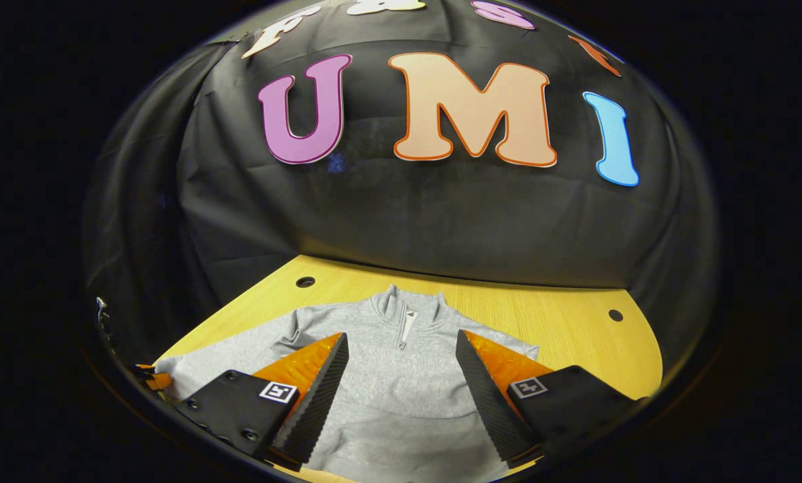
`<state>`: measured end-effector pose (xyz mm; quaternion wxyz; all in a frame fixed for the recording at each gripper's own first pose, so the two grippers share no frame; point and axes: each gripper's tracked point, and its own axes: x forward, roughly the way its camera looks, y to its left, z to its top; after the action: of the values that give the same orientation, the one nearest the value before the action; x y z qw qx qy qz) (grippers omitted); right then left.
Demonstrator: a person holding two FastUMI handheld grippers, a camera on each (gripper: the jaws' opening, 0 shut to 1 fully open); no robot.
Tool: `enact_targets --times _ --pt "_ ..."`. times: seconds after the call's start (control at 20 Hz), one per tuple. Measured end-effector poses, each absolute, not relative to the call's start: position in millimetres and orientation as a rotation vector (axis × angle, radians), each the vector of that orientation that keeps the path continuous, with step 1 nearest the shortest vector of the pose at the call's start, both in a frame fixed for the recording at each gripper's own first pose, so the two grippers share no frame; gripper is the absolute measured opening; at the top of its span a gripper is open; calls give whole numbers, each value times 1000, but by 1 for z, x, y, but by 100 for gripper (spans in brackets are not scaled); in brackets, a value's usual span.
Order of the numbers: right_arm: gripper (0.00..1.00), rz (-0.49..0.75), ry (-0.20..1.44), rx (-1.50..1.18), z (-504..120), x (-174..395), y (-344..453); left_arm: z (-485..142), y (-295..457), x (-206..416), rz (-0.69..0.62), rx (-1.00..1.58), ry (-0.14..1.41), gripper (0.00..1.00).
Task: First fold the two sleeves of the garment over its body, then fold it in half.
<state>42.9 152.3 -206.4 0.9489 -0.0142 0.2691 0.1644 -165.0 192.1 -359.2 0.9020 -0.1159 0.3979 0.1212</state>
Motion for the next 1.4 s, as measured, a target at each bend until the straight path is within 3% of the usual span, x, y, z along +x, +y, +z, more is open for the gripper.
enact_targets --times 0.05,0.1,0.25,1.4 --pt "96 335 547 -27 -207 41 152 -360 190 -163 251 -256 828 30" --pt "99 335 546 -25 -206 38 151 -359 189 -161 256 -271 833 14" --pt "99 337 549 -29 -207 31 145 -356 185 -159 299 -344 870 0" --pt "99 220 549 50 -189 -7 56 -249 132 -14 118 -252 672 0"
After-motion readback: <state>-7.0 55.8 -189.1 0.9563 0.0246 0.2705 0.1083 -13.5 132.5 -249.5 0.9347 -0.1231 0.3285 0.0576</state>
